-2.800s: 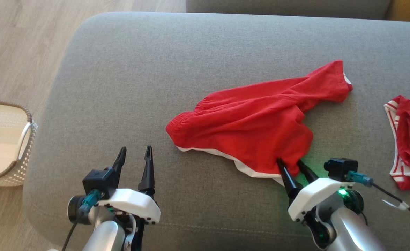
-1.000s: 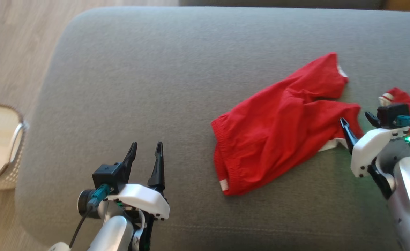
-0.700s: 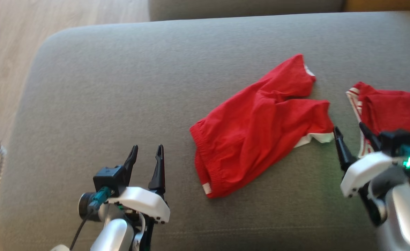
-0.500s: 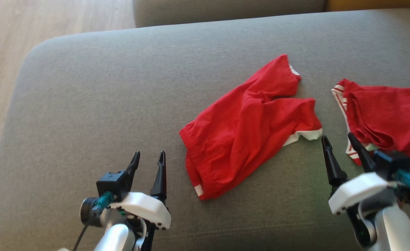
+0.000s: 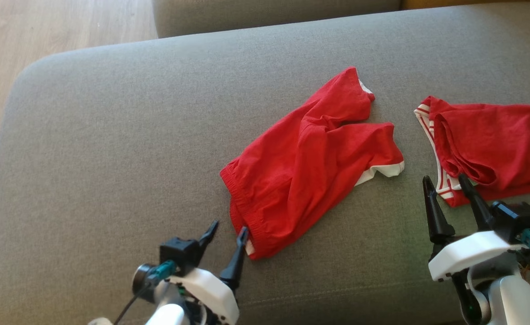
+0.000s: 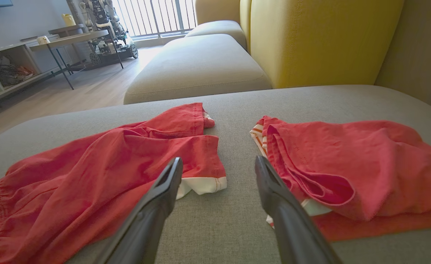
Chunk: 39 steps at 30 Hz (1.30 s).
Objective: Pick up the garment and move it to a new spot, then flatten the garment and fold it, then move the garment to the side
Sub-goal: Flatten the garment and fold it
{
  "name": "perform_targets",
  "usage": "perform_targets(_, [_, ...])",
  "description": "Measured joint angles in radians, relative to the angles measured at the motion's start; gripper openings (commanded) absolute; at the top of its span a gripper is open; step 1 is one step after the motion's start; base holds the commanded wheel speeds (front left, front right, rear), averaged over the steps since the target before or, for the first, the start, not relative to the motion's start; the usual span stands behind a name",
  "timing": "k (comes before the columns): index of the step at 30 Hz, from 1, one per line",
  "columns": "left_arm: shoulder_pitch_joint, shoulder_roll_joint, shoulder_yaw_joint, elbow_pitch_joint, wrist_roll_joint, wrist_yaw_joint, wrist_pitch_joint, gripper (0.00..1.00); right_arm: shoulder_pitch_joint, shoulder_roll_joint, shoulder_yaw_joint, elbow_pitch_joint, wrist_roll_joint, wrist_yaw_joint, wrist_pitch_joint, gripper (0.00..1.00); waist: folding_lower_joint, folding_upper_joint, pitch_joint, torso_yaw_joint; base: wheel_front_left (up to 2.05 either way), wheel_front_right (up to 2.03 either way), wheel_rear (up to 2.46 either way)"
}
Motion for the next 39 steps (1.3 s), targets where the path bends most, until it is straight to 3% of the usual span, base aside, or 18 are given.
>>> perform_targets(6, [-0.013,0.010,-0.053,0.001,-0.011,-0.061,0.002,1.00,0.000,0.000,0.005,0.013,0.001,0.000,-0.002,1.00,0.0000,0.0000,0.004,-0.007,0.00,0.00,0.00])
perform_targets(20, [-0.040,0.027,-0.114,0.045,-0.029,-0.086,0.046,1.00,-0.006,0.001,0.018,0.055,0.005,0.000,-0.021,1.00,0.0000,0.0000,0.019,-0.046,0.00,0.00,0.00])
perform_targets(21, [-0.047,0.027,-0.115,0.049,-0.031,-0.086,0.053,0.93,-0.008,0.001,0.018,0.056,0.005,0.000,-0.021,1.00,0.0000,0.0000,0.021,-0.049,0.00,0.00,0.00])
perform_targets(22, [-0.055,0.026,-0.116,0.052,-0.036,-0.086,0.054,0.45,-0.012,0.001,0.018,0.058,0.005,0.000,-0.025,1.00,0.0000,0.0000,0.024,-0.051,0.00,0.00,0.00])
perform_targets(23, [-0.062,0.026,-0.114,0.052,-0.037,-0.086,0.053,0.18,-0.016,0.001,0.018,0.059,0.005,0.000,-0.027,1.00,0.0000,0.0000,0.026,-0.054,0.00,0.00,0.00])
perform_targets(24, [-0.068,0.024,-0.113,0.052,-0.037,-0.086,0.051,0.18,-0.020,0.001,0.018,0.059,0.005,0.000,-0.027,1.00,0.0000,0.0000,0.029,-0.056,0.00,0.00,0.00])
perform_targets(25, [-0.074,0.024,-0.113,0.052,-0.039,-0.086,0.046,0.00,-0.022,0.001,0.018,0.060,0.005,0.000,-0.029,1.00,0.0000,0.0000,0.031,-0.058,0.00,0.00,0.00])
perform_targets(39, [-0.125,0.036,-0.069,-0.064,-0.107,-0.094,0.008,0.00,-0.028,0.001,0.009,0.102,0.005,0.000,-0.043,1.00,0.0000,0.0000,0.046,-0.048,0.00,0.00,0.00])
